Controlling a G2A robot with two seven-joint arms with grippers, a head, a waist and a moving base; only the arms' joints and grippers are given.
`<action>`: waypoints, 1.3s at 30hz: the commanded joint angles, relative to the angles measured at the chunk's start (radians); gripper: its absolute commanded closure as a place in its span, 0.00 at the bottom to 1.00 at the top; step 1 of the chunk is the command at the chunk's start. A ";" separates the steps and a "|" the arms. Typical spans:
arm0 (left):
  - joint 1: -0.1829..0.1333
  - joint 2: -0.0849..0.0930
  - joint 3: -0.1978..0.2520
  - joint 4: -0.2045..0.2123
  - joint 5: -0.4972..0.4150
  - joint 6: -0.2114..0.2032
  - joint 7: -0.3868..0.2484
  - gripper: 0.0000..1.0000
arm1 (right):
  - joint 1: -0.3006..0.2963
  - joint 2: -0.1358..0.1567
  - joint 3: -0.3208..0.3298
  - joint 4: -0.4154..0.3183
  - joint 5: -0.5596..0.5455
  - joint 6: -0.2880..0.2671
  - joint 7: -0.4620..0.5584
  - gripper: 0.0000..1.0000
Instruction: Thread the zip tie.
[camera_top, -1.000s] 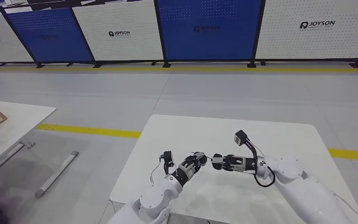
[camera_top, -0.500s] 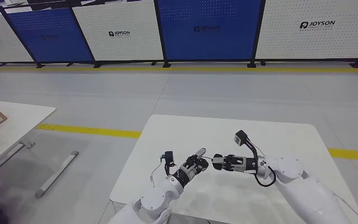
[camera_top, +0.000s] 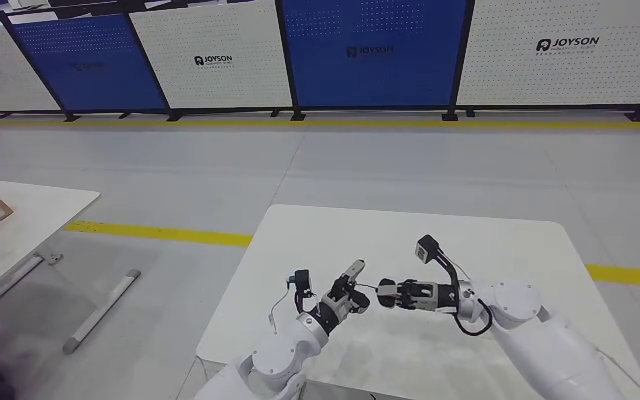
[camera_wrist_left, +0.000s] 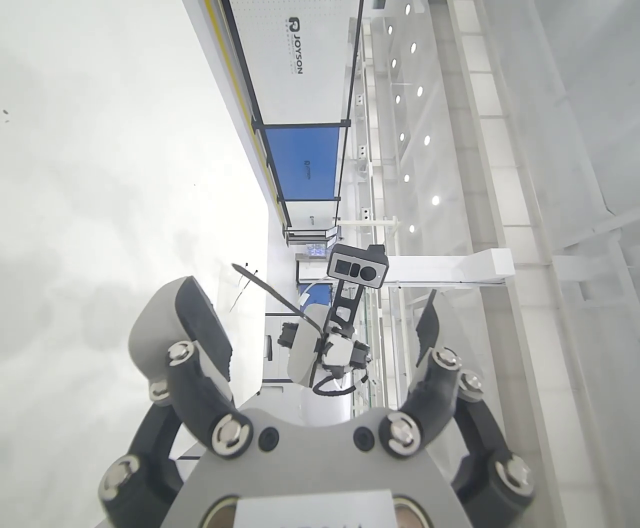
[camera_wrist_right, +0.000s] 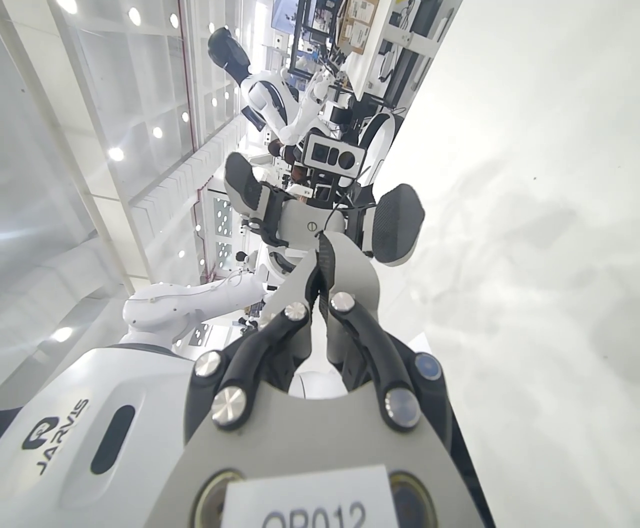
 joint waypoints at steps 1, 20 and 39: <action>-0.002 -0.001 -0.003 0.006 0.021 -0.013 0.005 0.00 | -0.001 0.000 0.007 0.004 -0.001 0.002 0.007 1.00; 0.001 0.005 -0.013 0.041 0.079 -0.072 -0.128 0.00 | 0.001 -0.002 0.011 0.007 -0.047 0.069 -0.010 1.00; 0.020 0.002 -0.037 0.050 0.072 -0.139 -0.121 0.00 | 0.001 -0.002 0.011 0.007 -0.047 0.069 -0.010 1.00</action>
